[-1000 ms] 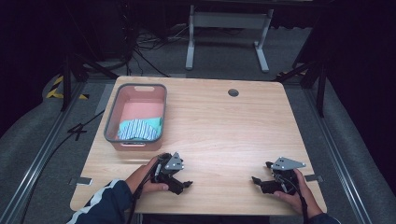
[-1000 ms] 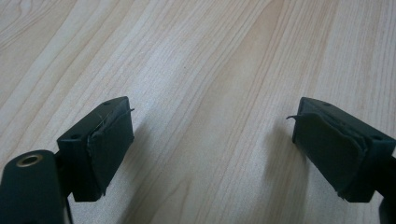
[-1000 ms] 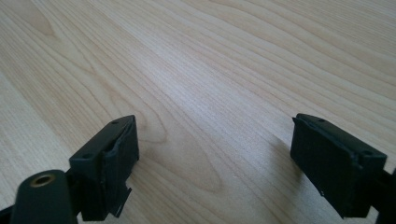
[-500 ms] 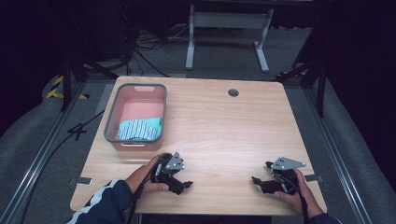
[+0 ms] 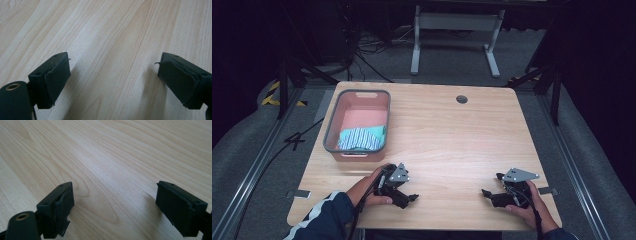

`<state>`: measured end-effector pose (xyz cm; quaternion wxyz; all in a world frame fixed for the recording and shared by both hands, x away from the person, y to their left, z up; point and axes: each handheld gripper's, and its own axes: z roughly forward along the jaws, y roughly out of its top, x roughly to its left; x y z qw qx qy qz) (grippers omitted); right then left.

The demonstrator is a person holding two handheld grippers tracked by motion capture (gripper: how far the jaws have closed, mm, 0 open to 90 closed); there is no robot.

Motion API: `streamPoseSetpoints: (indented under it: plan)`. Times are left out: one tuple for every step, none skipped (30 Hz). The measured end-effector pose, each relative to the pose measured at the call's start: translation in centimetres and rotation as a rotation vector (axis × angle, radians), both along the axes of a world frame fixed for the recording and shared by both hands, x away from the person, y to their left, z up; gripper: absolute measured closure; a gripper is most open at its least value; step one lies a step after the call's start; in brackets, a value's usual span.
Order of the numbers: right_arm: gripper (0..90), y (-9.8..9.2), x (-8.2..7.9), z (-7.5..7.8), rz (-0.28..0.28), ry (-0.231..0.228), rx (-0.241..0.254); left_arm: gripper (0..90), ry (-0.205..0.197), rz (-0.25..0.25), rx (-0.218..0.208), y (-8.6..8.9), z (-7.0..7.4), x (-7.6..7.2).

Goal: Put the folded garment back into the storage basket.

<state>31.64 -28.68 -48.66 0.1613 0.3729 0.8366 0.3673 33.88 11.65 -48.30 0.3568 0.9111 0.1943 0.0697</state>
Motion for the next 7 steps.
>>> streamPoseSetpoints:
  plan:
    - [15.4, 0.0, 0.0, 0.0, 0.0, 0.0, 0.0, 10.9, 0.0, 0.0, 0.0, 0.0, 0.0, 0.0]
    - [15.4, -0.01, 0.01, 0.0, 0.001, 0.0, 0.0, 10.9, -0.001, 0.0, 0.003, 0.0, 0.01, 0.0]
    - [15.3, -0.02, 0.03, 0.0, 0.003, 0.0, -0.001, 10.8, 0.0, 0.0, 0.001, 0.0, 0.0, 0.01]
    - [15.3, -0.02, 0.04, 0.01, 0.004, 0.001, -0.001, 10.8, 0.0, 0.0, 0.0, -0.01, 0.0, 0.0]
    - [15.2, -0.02, 0.05, 0.01, 0.005, 0.001, -0.001, 10.8, 0.0, 0.0, 0.0, -0.01, 0.0, 0.0]
    - [15.1, -0.03, 0.08, 0.0, 0.007, 0.001, -0.001, 10.8, 0.0, 0.0, 0.0, 0.0, 0.0, 0.0]
    - [14.9, -0.04, 0.11, 0.01, 0.009, 0.001, -0.002, 10.8, 0.0, 0.0, 0.0, -0.01, 0.0, 0.0]
